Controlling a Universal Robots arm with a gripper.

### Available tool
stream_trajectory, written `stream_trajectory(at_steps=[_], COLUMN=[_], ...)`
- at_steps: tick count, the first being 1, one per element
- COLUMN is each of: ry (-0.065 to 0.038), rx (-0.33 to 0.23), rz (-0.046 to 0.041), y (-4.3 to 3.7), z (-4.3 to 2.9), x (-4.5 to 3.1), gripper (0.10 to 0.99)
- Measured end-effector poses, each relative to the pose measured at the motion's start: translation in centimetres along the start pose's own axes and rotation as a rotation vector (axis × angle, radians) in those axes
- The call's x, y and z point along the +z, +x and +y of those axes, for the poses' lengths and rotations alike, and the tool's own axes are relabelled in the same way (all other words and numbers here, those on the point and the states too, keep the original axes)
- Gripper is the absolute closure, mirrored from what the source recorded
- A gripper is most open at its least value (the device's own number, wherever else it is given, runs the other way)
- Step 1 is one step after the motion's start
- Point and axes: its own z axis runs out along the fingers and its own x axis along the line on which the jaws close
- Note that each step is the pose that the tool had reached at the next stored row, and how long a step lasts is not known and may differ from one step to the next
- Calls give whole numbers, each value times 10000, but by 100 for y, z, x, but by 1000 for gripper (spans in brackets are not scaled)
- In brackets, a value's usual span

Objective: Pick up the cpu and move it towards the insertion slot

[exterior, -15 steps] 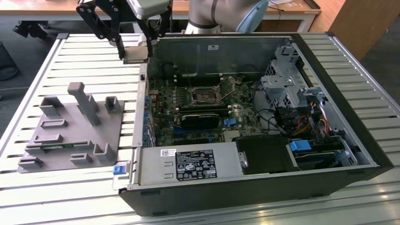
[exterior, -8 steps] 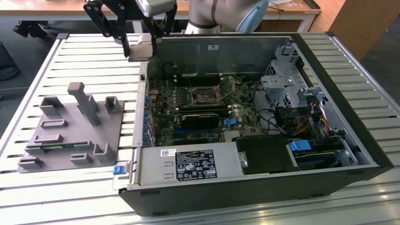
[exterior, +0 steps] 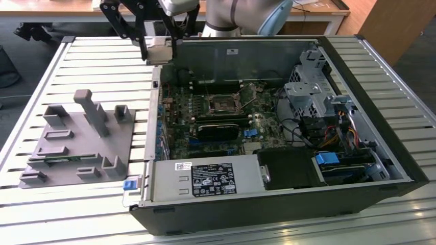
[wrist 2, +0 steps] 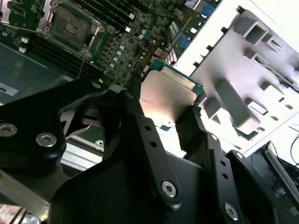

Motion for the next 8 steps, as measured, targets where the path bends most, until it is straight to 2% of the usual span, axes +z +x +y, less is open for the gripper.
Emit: stream_trajectory(at_steps=[8], ry=[0], rx=[-10], rz=[0], y=[-99], z=[43], x=[3], gripper=[541])
